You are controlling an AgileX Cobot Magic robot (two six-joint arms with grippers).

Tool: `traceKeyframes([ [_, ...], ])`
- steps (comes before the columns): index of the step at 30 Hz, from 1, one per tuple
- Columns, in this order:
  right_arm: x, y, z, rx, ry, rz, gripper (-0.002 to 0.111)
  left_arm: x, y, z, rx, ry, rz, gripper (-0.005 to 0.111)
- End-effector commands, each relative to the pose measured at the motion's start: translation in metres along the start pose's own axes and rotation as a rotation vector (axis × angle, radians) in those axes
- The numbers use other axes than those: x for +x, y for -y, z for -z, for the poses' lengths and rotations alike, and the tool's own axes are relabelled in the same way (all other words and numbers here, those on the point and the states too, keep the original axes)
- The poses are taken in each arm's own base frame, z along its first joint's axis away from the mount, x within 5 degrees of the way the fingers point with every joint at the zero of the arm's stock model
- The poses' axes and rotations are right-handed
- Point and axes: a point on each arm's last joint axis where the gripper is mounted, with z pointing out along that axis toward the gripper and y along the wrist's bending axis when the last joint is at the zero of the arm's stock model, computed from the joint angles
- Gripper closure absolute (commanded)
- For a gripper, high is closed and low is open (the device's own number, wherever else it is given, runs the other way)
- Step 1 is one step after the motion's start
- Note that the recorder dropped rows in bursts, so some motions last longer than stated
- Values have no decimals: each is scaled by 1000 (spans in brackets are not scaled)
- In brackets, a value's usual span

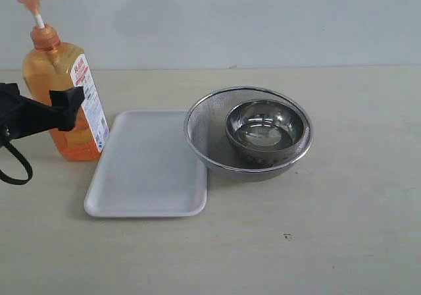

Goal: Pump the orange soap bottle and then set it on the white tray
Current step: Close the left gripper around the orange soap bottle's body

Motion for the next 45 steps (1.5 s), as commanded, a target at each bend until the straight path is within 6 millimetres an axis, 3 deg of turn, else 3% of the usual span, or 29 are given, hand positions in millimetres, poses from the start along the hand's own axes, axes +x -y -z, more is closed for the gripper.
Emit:
traceKeyframes([
  [1, -1, 0, 0, 7, 9, 0, 108, -7, 2, -2, 1, 62, -5, -4],
  [10, -1, 0, 0, 7, 9, 0, 108, -27, 1, -17, -18, 72, -50, -4],
  [34, -1, 0, 0, 7, 9, 0, 108, -4, -4, -52, -55, 40, -26, -4],
  [45, -1, 0, 0, 7, 9, 0, 108, -13, -3, -62, -53, 75, -12, -4],
])
